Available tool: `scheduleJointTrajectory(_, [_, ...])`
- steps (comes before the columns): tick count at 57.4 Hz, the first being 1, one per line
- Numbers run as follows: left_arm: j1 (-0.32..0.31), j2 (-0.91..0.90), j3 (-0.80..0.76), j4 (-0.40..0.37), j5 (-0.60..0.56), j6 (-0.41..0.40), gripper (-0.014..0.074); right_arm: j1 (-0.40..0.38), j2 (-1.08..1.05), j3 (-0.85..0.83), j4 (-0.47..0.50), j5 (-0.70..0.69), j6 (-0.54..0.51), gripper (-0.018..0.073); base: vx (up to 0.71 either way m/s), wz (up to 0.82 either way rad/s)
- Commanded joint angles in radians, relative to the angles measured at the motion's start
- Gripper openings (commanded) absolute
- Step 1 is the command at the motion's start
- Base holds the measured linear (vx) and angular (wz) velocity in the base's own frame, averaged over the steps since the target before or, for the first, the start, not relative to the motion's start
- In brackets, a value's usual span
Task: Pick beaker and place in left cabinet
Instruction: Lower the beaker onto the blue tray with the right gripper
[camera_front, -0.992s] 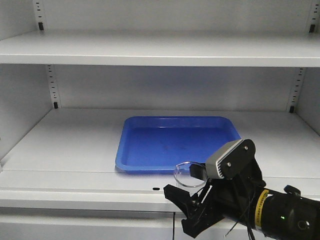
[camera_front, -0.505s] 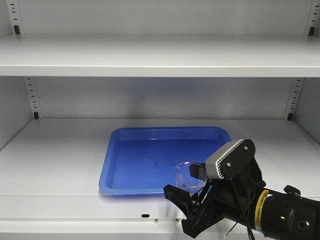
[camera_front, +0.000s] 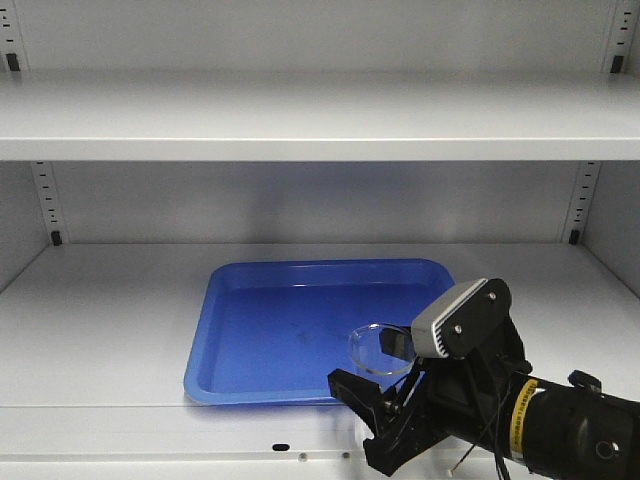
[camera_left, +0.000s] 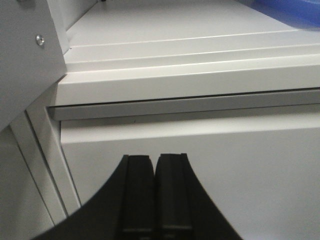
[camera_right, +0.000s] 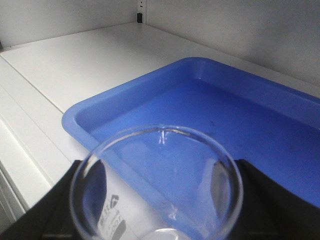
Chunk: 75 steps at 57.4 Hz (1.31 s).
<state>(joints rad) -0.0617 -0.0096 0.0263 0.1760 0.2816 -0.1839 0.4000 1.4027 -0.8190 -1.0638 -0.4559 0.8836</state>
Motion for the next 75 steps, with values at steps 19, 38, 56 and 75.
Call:
scheduleJointTrajectory(19, [-0.001,-0.017,-0.009,-0.002,-0.083,-0.003,0.0004,-0.004,-0.034,-0.033,0.035,-0.243,-0.007,0.0226,0.0,0.0])
scheduleJointTrajectory(38, [-0.001,-0.017,-0.009,-0.002,-0.083,-0.003,0.0004,-0.004,-0.034,-0.033,0.077,-0.199,-0.046,0.0226,0.0,0.0])
scheduleJointTrajectory(56, [-0.001,-0.017,-0.009,-0.002,-0.083,-0.003,0.0004,-0.004,0.104,-0.185,0.404,-0.029,-0.389,0.0226,0.0,0.0])
scheduleJointTrajectory(75, [-0.001,-0.017,-0.009,-0.002,-0.083,-0.003,0.0004,-0.004,0.385,-0.36,0.485,-0.089,-0.392,0.023,0.0,0.0])
